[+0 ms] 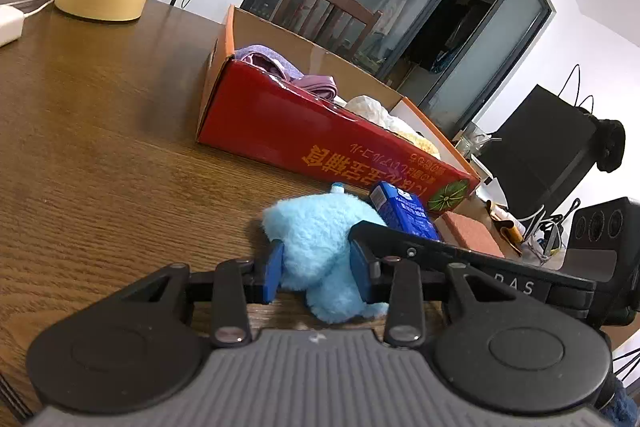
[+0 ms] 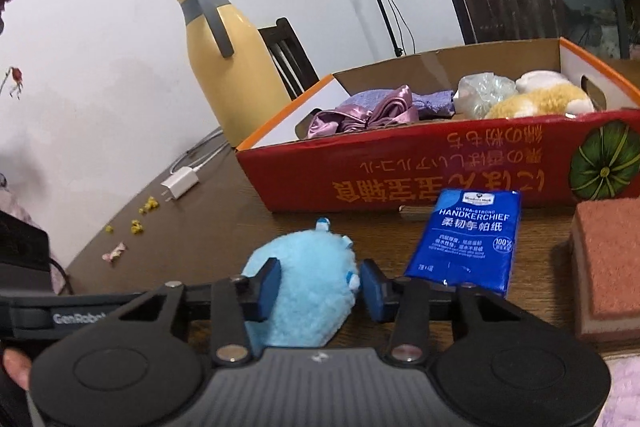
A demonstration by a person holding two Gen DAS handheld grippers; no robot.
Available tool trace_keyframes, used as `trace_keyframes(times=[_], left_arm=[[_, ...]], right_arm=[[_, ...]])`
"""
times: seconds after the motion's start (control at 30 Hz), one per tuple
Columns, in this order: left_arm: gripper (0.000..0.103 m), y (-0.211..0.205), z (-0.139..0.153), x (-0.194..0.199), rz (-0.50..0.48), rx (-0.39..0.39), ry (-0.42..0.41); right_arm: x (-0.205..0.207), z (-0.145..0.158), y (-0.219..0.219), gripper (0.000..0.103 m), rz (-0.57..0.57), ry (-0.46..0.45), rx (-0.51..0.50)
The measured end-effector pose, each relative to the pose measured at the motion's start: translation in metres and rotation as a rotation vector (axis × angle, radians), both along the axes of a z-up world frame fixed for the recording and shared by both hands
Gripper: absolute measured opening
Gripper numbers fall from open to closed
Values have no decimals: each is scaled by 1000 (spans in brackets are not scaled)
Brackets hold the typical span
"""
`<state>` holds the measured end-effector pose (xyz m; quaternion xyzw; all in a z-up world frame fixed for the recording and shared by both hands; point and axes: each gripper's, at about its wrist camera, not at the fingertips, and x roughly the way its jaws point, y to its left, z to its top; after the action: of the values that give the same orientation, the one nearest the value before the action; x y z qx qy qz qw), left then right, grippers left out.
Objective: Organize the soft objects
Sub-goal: 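Close both grippers together on the blue fluffy plush, then carry the blue plush with both grippers over the red box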
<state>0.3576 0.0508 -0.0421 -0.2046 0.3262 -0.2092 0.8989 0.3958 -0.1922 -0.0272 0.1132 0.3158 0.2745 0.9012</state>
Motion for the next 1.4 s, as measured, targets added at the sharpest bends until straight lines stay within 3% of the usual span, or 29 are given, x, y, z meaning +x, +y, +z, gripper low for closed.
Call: trace_keyframes(times=[0.47,0.67,0.83,0.97,1.2,1.4], left_arm=[[30,4,0,-2,10,-39,16],[29,-3,18,-72,9,-91,-30],[29,-21,37,-133,-10,-79,-69],[29,-36,51,-159,-54,-42,-87],[29,-51,73,-175,-85,-35,-152],[29,-54,100,-159,-85,-27,-223]], right_arm=[[-8,5,2,35,24,-16,-2],[-75,31,-9,34,27,-56,10],[-142,43,-32,34,-6,-63,70],[-180,49,-50,34,-34,-57,88],[-208,73,-66,34,-60,-111,101],[-197,94,-69,34,-69,-153,134]])
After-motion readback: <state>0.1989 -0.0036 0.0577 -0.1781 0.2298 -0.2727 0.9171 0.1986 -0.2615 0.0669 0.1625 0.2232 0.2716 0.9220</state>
